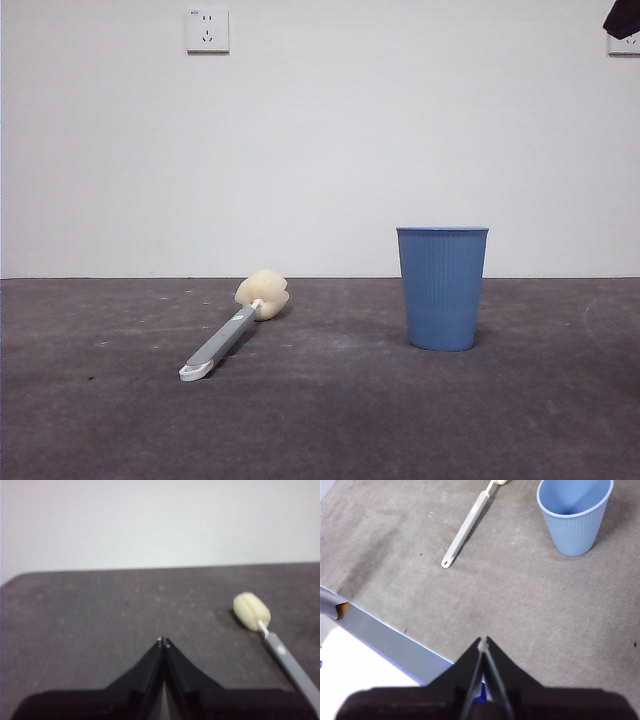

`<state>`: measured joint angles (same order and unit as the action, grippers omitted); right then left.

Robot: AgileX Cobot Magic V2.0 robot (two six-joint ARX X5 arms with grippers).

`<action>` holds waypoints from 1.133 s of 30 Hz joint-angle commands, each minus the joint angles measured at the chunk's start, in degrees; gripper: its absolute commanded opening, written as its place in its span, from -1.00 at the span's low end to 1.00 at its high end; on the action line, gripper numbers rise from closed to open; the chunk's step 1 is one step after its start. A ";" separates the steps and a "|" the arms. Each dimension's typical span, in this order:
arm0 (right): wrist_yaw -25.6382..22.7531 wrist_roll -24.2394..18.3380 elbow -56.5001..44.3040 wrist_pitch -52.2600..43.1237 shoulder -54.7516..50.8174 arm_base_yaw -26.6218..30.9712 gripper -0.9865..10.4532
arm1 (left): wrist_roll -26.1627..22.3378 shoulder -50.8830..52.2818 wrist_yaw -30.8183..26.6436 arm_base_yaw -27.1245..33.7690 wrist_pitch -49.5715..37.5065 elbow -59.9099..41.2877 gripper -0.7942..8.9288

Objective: Pick up the cup brush,pick up the cup,insert the brush into the cup,clean the cup,put the cup brush back,put the cup back to the fixed position on the table

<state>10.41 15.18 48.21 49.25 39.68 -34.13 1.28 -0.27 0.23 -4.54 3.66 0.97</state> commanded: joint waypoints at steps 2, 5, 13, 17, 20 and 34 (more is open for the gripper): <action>-0.11 -0.07 -0.02 -0.31 -0.09 -0.07 -0.83 | 1.55 0.17 0.42 0.17 5.70 -0.79 -0.84; -0.09 -0.07 -0.02 -0.28 -0.09 -0.07 -0.83 | 2.58 0.15 0.94 0.17 6.95 -0.74 -0.84; -0.15 -0.09 -0.02 -0.28 -0.09 -0.07 -0.83 | 2.62 0.13 1.40 0.13 6.86 -0.74 -0.84; -0.15 -0.07 -0.02 -0.28 -0.09 -0.07 -0.83 | 2.62 0.11 1.40 0.13 6.86 -0.74 -0.84; -0.24 -0.07 -0.02 -0.28 -0.09 -0.07 -0.83 | 2.60 0.11 1.40 0.13 6.86 -0.74 -0.84; -4.22 -5.99 -0.07 -2.40 -1.09 0.63 -0.83 | 2.62 0.11 1.40 0.13 6.86 -0.74 -0.84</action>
<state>7.55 12.29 48.21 47.97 39.27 -33.76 3.66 -0.27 1.41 -4.54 10.63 0.99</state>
